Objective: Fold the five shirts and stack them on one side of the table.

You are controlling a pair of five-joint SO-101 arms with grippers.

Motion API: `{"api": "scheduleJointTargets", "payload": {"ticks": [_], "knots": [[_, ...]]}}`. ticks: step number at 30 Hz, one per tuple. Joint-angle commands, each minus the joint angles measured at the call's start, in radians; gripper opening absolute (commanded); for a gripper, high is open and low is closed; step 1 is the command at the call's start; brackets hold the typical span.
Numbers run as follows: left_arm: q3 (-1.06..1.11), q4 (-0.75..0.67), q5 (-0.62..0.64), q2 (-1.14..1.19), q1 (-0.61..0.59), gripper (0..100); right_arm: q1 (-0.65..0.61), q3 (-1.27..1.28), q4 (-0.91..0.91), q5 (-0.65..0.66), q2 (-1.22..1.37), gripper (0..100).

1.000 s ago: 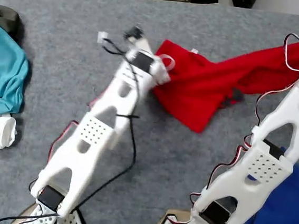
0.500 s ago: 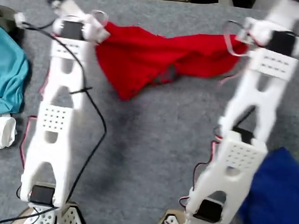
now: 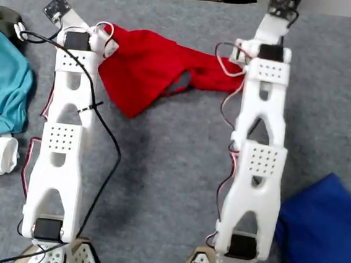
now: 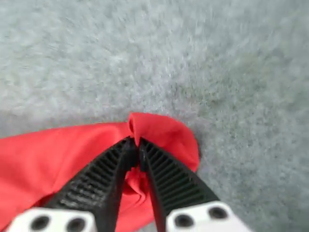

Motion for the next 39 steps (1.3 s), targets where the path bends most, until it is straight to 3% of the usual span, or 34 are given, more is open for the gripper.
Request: {"api": "scheduleJointTargets", "payload": {"ticks": [1,5,8,11,15,19,23,28,39], "knots": [[-0.051,0.098,-0.038,-0.030,-0.023,22,0.019,-0.073,-0.038,-0.055,0.013,0.5],[-0.048,0.273,-0.092,-0.102,-0.003,22,0.031,-0.122,-0.057,-0.061,0.081,0.5],[0.002,0.278,-0.124,-0.160,-0.006,22,0.035,-0.177,-0.069,-0.058,0.131,0.5],[0.075,0.279,-0.252,-0.262,-0.003,21,0.035,-0.243,-0.066,-0.057,0.173,0.5],[0.334,0.279,-0.295,-0.447,0.029,18,0.035,-0.305,-0.066,-0.057,0.220,0.5],[0.715,0.278,-0.307,-0.661,0.169,18,0.033,-0.338,-0.064,-0.057,0.240,0.5],[0.982,0.135,-0.304,-0.743,0.282,18,0.031,-0.355,-0.043,-0.057,0.243,0.5],[1.126,-0.020,-0.301,-0.723,0.288,20,0.031,-0.357,-0.043,-0.057,0.243,0.5],[1.125,-0.147,-0.245,-0.550,0.232,20,0.031,-0.357,-0.044,-0.057,0.243,0.5]]}}
